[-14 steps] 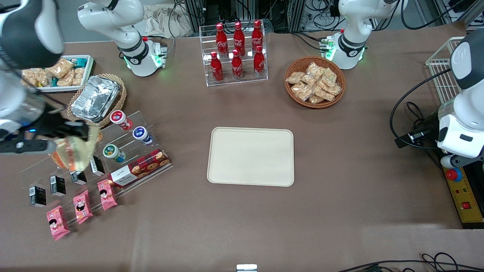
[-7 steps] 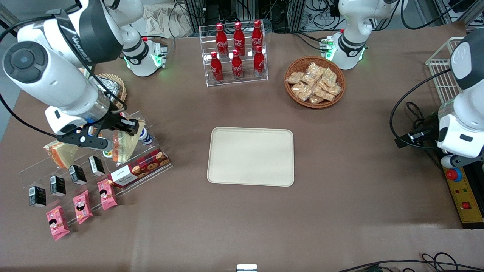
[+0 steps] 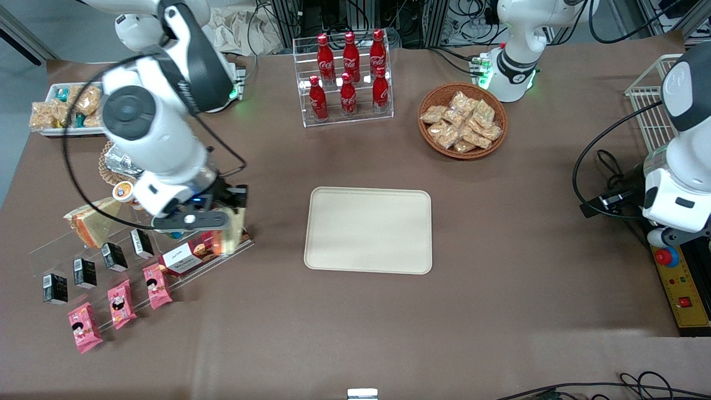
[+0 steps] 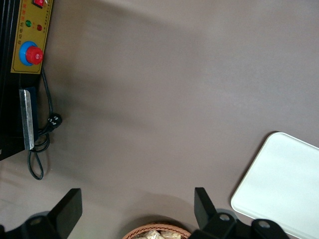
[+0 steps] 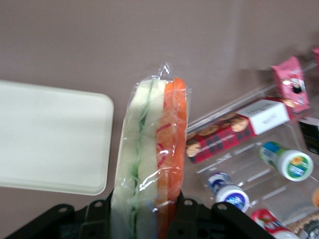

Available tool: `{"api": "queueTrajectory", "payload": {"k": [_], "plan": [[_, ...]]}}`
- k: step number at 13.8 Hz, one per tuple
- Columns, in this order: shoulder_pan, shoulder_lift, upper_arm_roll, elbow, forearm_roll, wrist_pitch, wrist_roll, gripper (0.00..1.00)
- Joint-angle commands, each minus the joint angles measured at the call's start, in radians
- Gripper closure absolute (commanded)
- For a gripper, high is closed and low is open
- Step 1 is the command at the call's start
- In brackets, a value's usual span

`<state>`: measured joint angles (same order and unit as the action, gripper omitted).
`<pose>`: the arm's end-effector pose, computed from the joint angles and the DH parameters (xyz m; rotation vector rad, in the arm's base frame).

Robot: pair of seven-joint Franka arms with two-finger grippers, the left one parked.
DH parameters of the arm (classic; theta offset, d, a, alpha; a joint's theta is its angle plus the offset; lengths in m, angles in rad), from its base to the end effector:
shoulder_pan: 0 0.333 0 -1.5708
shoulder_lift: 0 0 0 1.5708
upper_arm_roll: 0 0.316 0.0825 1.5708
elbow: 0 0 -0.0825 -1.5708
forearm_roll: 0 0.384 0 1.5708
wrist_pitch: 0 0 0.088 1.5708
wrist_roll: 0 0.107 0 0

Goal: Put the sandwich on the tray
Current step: 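Carry the held sandwich with the right gripper over the cream tray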

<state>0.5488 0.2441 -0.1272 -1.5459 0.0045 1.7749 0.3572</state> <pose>0.5762 0.2674 0.5095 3.1105 0.1042 -0.0034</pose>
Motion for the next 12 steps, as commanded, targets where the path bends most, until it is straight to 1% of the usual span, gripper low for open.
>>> {"api": "queueTrajectory", "payload": {"k": [1,6,10,12], "plan": [[0.080,0.052,-0.005,0.010,-0.021,0.047,-0.059,0.61],[0.183,0.185,-0.003,0.010,-0.020,0.234,-0.256,0.61],[0.224,0.300,-0.003,0.010,-0.017,0.389,-0.378,0.61],[0.244,0.355,-0.003,0.010,-0.018,0.484,-0.484,0.61]]}}
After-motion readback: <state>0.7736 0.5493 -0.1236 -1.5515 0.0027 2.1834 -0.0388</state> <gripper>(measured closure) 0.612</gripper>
